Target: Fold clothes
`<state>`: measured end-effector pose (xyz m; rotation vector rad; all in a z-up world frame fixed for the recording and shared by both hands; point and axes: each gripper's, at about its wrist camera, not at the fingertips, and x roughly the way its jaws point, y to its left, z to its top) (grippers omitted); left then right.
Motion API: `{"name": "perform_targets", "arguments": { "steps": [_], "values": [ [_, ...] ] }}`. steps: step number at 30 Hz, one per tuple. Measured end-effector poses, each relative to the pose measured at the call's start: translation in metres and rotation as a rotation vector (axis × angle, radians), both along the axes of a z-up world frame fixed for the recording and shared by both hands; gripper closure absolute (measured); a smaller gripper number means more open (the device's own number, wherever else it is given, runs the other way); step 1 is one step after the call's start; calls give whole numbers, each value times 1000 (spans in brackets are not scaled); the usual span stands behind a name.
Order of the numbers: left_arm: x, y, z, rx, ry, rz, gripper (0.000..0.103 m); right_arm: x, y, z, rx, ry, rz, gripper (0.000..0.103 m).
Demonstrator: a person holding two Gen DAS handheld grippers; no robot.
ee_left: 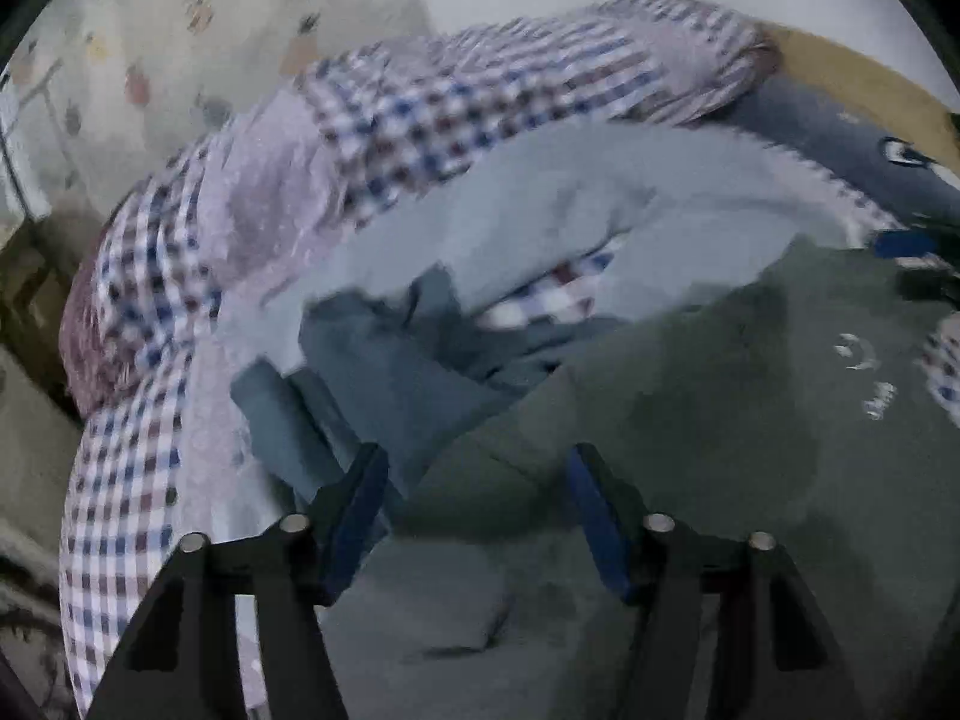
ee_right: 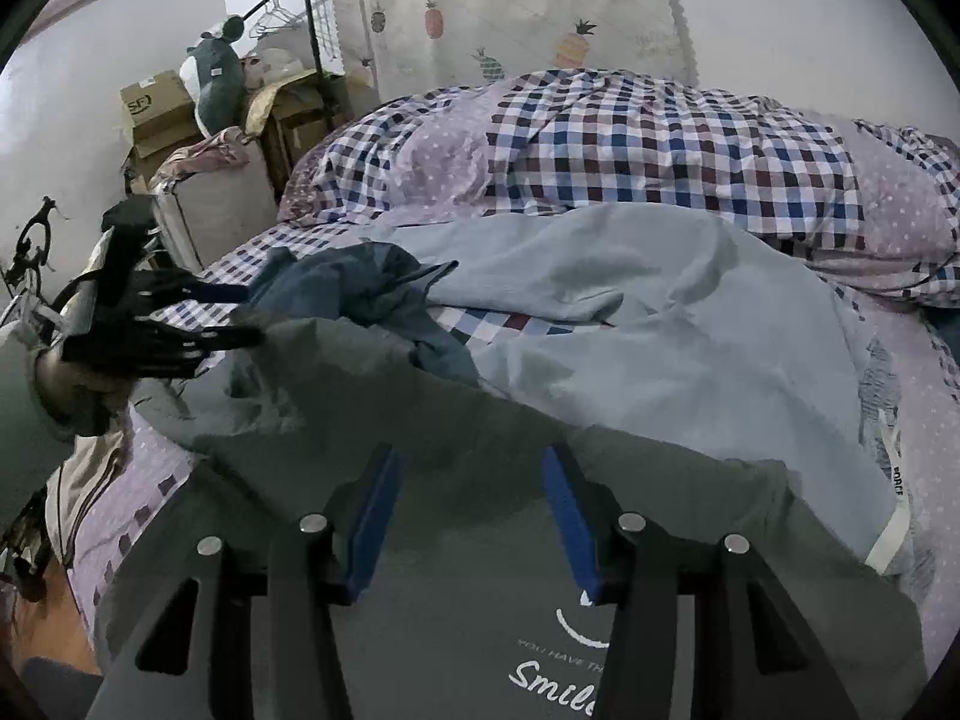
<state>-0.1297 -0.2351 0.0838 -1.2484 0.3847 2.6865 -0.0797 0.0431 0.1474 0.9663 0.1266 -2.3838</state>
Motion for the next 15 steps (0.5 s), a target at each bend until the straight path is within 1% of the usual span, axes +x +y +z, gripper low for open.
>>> {"name": "perform_targets", "arguments": {
  "steps": [1,2,3,5,6,7,8,10,12,14,15],
  "values": [
    [1,2,-2,6,4,8,76,0,-1,-1,2,-1,7,49],
    [4,7,-2,10,24,-4,80,0,-3,-2,3,-2,14,49],
    [11,11,-2,14,41,-27,94,0,-4,-3,5,-3,21,49],
    [34,23,-4,13,74,-100,96,0,-8,-5,5,-4,37,49],
    [48,29,-6,20,81,-142,97,-1,-11,-5,3,-3,45,49],
    [61,35,-10,32,72,-181,97,-2,-14,-6,-2,-7,55,49],
    [74,41,-16,33,54,-218,97,-3,-18,-8,-8,-14,64,49],
    [96,57,-35,3,-3,-287,97,-4,-27,-12,-19,-31,87,49],
    [109,65,-57,-35,-72,-345,97,-8,-38,-19,-21,-54,101,49],
    [116,67,-68,-40,-108,-361,97,-15,-50,-27,-28,-85,115,49],
    [119,65,-69,-20,-117,-356,97,-18,-55,-30,-37,-102,120,48]
  ]
}}
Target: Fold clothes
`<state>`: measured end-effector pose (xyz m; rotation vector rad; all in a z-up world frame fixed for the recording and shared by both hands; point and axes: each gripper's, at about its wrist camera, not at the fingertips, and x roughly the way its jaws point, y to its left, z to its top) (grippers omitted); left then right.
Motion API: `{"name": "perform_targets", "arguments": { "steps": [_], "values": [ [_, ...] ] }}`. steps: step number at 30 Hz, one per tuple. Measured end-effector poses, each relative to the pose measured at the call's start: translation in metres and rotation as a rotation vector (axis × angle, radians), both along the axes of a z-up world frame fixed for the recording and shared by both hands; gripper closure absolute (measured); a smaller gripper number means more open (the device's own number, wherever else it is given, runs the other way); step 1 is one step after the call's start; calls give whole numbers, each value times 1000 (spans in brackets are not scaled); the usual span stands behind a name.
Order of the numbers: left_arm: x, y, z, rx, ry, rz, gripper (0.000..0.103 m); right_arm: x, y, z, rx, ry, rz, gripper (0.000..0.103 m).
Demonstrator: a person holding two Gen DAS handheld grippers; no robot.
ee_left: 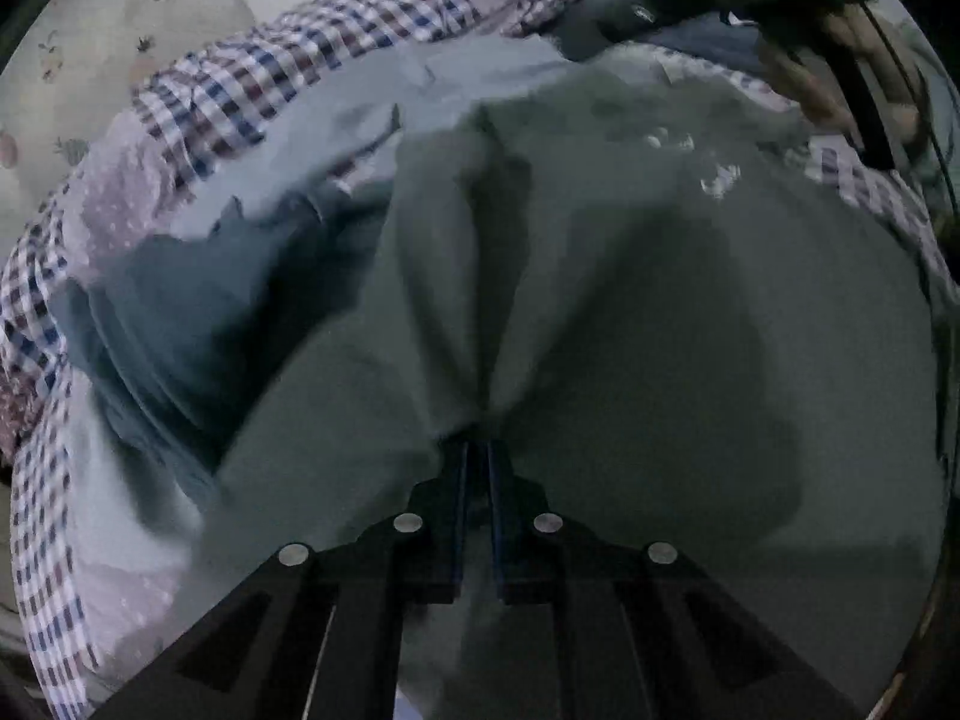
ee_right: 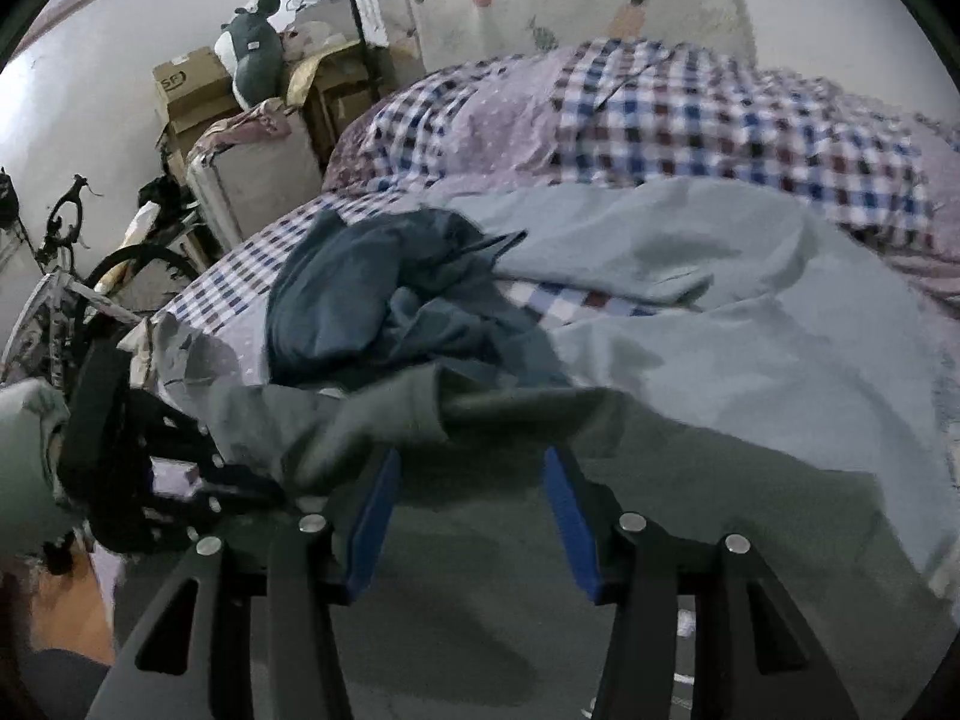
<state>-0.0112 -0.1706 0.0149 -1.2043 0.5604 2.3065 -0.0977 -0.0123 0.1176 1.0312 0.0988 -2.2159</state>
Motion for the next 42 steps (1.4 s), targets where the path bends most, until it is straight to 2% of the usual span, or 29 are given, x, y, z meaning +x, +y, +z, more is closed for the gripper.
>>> {"name": "perform_targets", "arguments": {
  "steps": [1,3,5,7,10,13,16,20,23,29,33,34,35,36,39,42],
  "values": [
    [2,-2,1,21,-7,6,97,-3,-4,-3,-10,-16,3,48],
    [7,-8,9,72,-9,17,89,-10,-13,-8,-31,-48,9,48],
    [12,-15,18,125,-6,24,60,-17,-22,-11,-51,-71,4,45],
    [17,-22,30,176,11,24,48,-25,-34,-13,-50,-72,-6,45],
    [20,-31,44,228,31,41,47,-38,-60,-10,-19,-41,10,44],
    [17,-40,53,262,49,66,44,-54,-78,-18,31,-65,4,44],
    [-2,-41,55,294,45,87,44,-60,-80,-29,24,-116,8,45],
    [-38,-29,55,330,32,85,44,-48,-55,-24,-38,-117,9,46],
    [-76,-25,51,410,-30,120,44,-34,-22,-13,-68,-85,-4,46],
    [-140,-25,38,573,-186,200,44,-14,56,5,-67,-18,-62,46],
    [-159,-11,34,600,-231,200,45,-7,107,11,-81,18,-113,46],
    [-160,-7,34,598,-235,198,57,-7,116,11,-79,23,-123,46],
    [-159,-4,35,593,-230,197,81,-5,124,10,-72,27,-131,46],
    [-158,0,36,589,-226,195,90,-2,133,8,-66,30,-138,46],
    [-134,8,53,566,-142,136,96,6,151,3,-67,31,-137,46],
    [-90,15,76,516,-13,81,97,18,171,0,-69,55,-132,45]
  ]
}}
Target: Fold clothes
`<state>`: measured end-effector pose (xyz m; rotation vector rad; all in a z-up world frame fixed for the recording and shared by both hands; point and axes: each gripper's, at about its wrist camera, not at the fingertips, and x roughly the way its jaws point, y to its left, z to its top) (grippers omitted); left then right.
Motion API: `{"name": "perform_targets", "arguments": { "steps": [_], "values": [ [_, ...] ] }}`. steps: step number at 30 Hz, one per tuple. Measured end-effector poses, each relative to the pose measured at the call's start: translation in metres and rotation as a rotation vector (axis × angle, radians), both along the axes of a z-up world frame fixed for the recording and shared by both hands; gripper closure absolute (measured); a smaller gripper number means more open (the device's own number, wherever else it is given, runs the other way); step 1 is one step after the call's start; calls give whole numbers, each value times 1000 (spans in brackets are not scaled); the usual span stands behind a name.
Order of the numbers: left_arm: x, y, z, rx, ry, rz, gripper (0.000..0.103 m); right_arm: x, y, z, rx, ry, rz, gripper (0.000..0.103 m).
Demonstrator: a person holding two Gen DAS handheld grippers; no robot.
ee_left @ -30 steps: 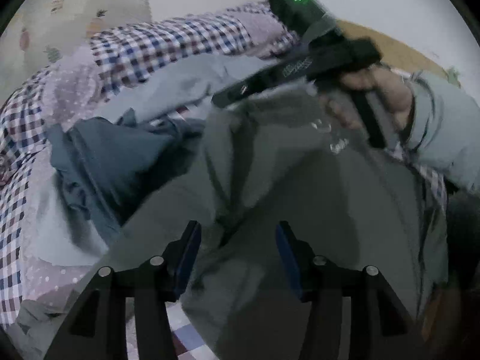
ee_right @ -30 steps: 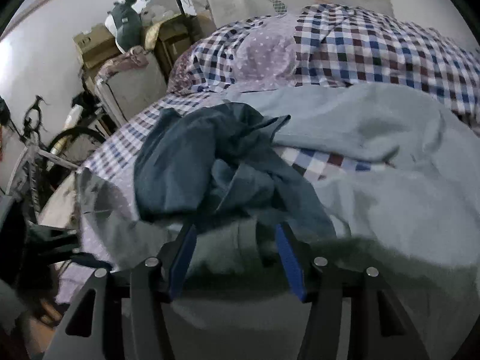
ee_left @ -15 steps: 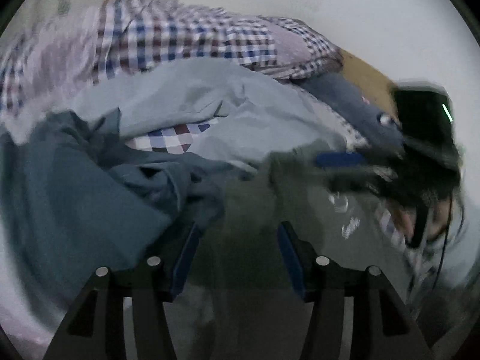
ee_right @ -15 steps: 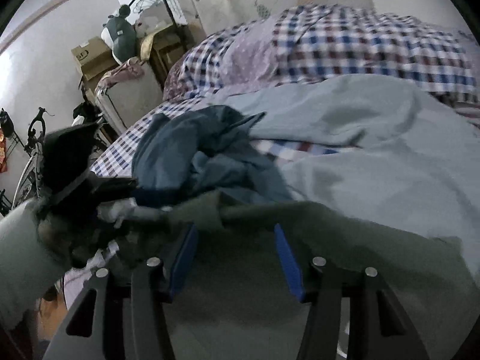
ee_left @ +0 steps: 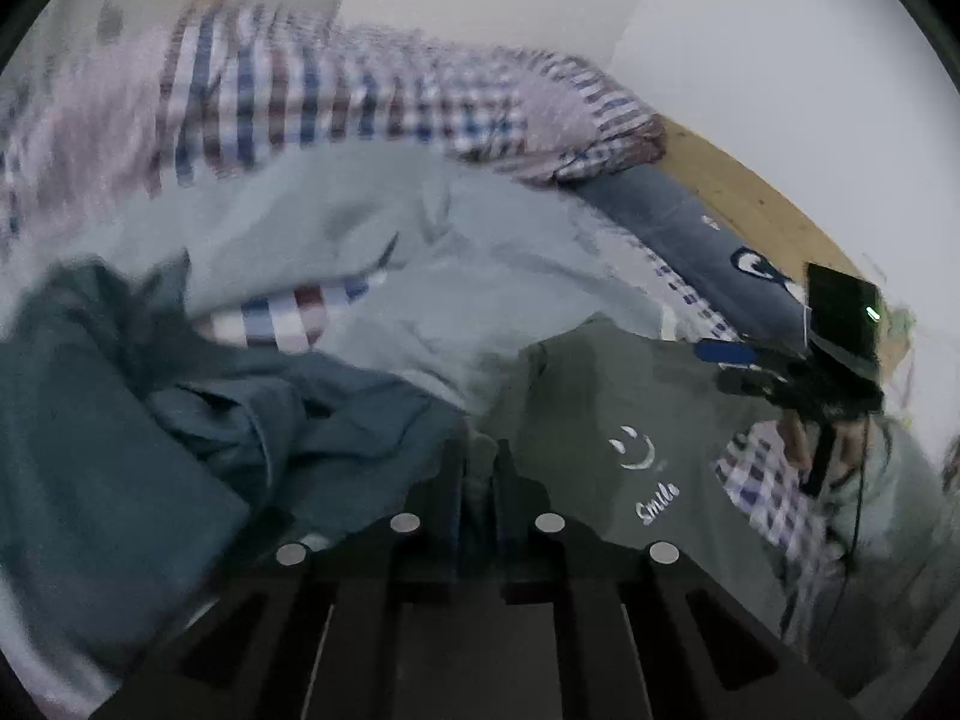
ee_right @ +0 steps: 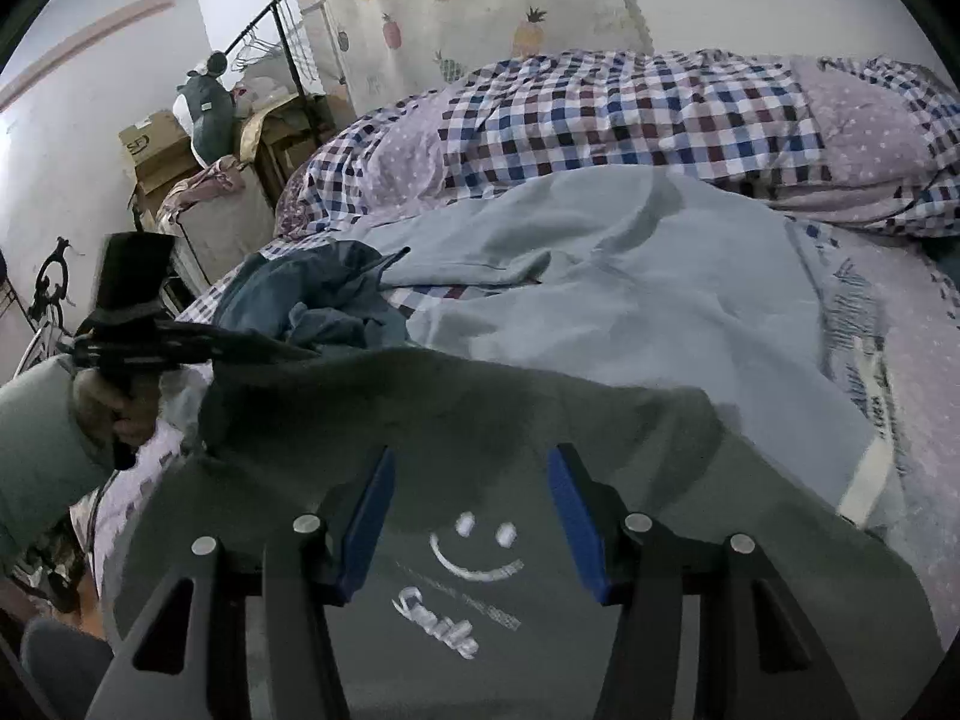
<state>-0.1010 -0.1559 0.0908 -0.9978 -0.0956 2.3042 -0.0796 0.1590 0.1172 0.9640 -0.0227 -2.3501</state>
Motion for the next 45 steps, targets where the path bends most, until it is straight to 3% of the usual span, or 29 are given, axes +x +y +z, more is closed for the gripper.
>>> {"name": "perform_targets", "arguments": {
  "steps": [2,7,12,16,22,25,27,29,31,40,45],
  "values": [
    [34,9,8,-41,65,-52,97,8,12,-2,0,11,2,45],
    [102,52,-31,-232,18,-218,97,24,37,-3,30,24,-8,42],
    [129,68,-61,-337,6,-216,97,28,38,1,111,35,5,40],
    [129,66,-64,-305,-5,-152,97,21,10,8,173,48,69,40],
    [134,63,-72,-260,-6,-82,96,-12,-60,-12,296,-22,288,40],
    [136,59,-71,-242,-15,-86,84,-22,-74,-22,345,-70,415,40],
    [138,53,-66,-219,-16,-89,67,-29,-79,-26,364,-100,487,40],
    [143,43,-57,-179,-5,-91,41,-34,-76,-24,362,-120,519,40],
    [148,37,-50,-159,8,-97,37,-34,-75,-24,390,-124,536,40],
    [141,45,-54,-292,29,-198,38,-38,-75,-38,438,-232,653,40],
    [128,54,-54,-361,24,-265,63,-54,-72,-37,442,-250,651,40]
  ]
}}
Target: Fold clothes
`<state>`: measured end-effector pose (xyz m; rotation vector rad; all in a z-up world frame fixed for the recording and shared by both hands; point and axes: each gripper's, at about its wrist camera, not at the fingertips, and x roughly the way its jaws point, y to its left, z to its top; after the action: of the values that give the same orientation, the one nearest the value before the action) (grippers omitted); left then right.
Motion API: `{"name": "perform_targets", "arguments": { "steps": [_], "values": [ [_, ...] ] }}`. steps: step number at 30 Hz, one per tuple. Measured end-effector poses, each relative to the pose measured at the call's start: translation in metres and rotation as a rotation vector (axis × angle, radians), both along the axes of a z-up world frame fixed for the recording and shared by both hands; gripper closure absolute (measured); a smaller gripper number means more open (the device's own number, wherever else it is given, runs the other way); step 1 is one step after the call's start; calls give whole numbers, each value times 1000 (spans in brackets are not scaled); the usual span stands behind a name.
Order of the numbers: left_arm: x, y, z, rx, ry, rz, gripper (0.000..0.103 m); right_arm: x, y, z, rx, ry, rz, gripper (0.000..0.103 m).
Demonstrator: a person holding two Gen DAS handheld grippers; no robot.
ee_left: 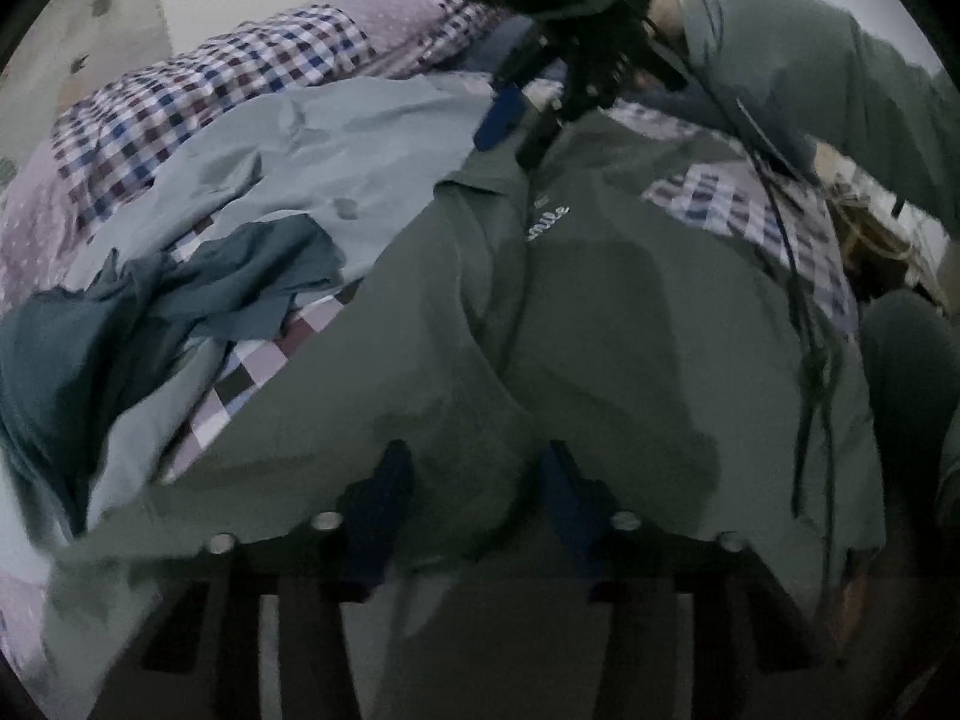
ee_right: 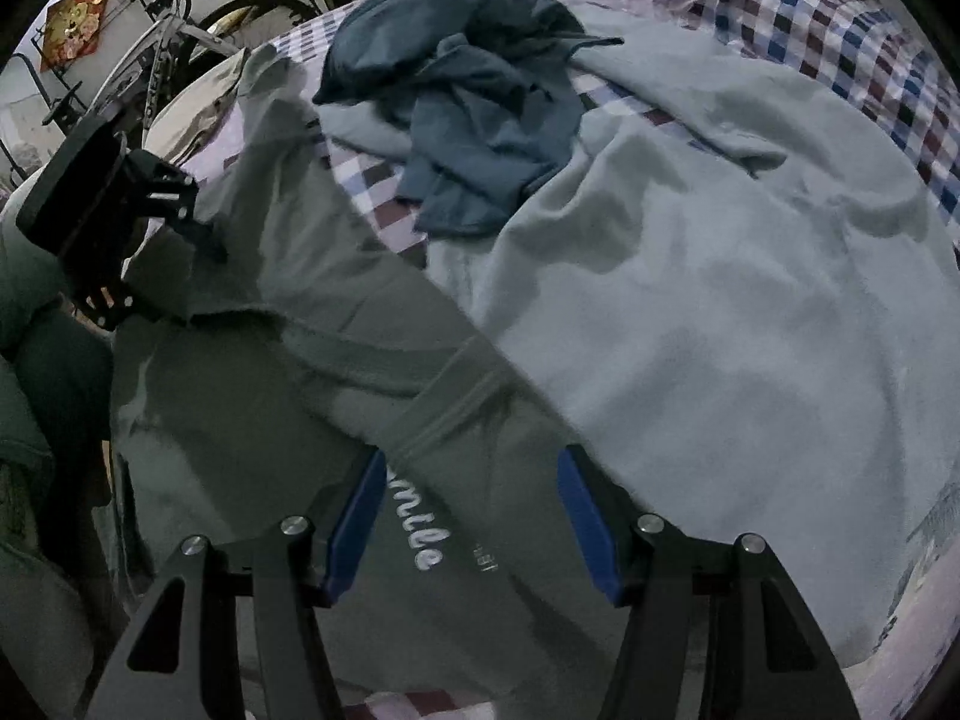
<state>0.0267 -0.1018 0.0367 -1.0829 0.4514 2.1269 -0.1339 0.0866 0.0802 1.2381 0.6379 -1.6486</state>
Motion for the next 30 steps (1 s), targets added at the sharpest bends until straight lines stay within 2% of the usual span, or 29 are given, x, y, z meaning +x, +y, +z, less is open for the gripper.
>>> {"name": "perform_targets", "arguments": {
  "steps": [1,2,3,6,10,13,14,16,20,23,27,30],
  "values": [
    [-3,1,0,-9,-2,-5,70,-5,1,3,-11,3,-7,40],
    [-5,1,0,-15,-3,-6,84,-10,1,4,-18,4,-14,40],
    [-8,1,0,-20,-5,-7,90,-15,0,3,-15,1,-15,40],
    [-11,1,1,-44,-1,-8,96,-25,-10,-11,23,-42,2,40],
    [-19,-7,8,-32,5,24,97,-26,-23,-39,76,-129,46,41],
    [-27,-14,16,-26,23,68,97,-15,-26,-42,77,-112,76,61],
    [-30,-17,19,-23,30,82,97,-10,-25,-38,69,-99,84,79],
    [-36,-21,26,-21,41,115,97,-2,-17,-24,31,-49,81,93],
    [-52,-29,46,-16,83,184,98,15,3,14,-88,80,32,95],
    [-74,-34,64,-17,115,235,98,26,7,31,-120,178,-12,95],
    [-94,-32,84,-38,164,238,98,24,5,29,-83,172,-16,91],
    [-87,-27,91,-28,172,201,98,25,5,23,-50,141,1,89]
  ]
}}
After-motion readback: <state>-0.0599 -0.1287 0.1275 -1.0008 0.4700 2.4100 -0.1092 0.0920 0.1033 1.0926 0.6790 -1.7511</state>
